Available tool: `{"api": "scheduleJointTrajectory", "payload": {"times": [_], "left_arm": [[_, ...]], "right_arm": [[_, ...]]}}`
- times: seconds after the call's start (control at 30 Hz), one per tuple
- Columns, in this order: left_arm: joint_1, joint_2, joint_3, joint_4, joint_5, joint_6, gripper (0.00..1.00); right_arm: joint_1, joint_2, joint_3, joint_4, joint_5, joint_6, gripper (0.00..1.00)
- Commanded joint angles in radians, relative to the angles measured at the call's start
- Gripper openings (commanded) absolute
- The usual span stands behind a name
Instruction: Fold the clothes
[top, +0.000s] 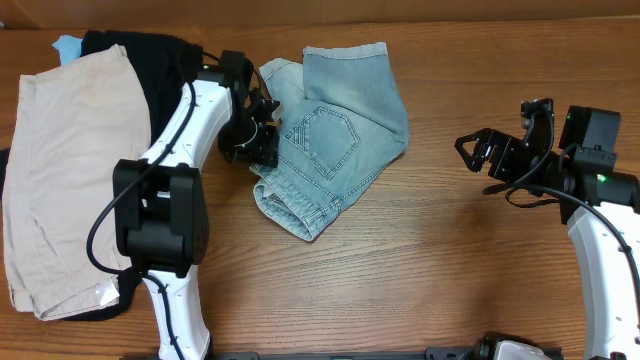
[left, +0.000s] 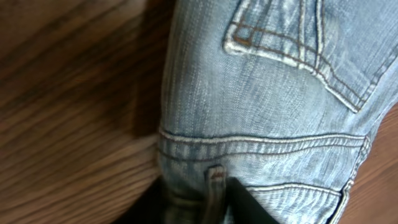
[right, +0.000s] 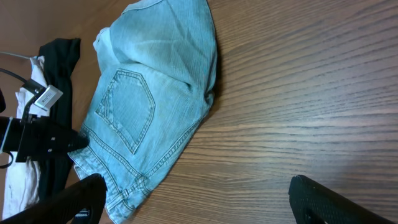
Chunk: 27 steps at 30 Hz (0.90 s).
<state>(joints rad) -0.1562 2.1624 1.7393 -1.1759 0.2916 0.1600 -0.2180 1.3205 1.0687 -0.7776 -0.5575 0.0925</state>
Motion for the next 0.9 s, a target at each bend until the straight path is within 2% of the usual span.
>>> {"api": "scheduleJointTrajectory", "payload": {"times": [0.0, 0.17, 0.23, 0.5, 0.63, 0.87], "left_arm": [[-0.011, 0.005, -0.016, 0.007, 0.101, -0.029, 0.04], [-0.047, -0.001, 0.036, -0.034, 0.248, -0.026, 0.04], [-0.087, -0.008, 0.112, -0.078, 0.283, -0.025, 0.04], [-0.261, -0.029, 0.415, -0.146, 0.285, -0.028, 0.04], [-0.363, -0.029, 0.506, -0.075, 0.282, -0.035, 0.04], [-0.568, -0.004, 0.466, 0.136, 0.255, -0.056, 0.1]], "right_arm": [[0.003, 0.0, 0.028, 0.019, 0.017, -0.015, 0.97], [-0.024, 0.0, 0.029, 0.045, 0.04, -0.014, 0.97], [-0.045, 0.0, 0.029, 0.046, 0.04, -0.011, 0.97], [-0.131, 0.0, 0.029, 0.04, 0.04, 0.063, 0.97], [-0.203, 0.0, 0.029, 0.041, 0.04, 0.13, 0.97], [-0.413, -0.003, 0.029, 0.043, -0.038, 0.193, 0.97]]}}
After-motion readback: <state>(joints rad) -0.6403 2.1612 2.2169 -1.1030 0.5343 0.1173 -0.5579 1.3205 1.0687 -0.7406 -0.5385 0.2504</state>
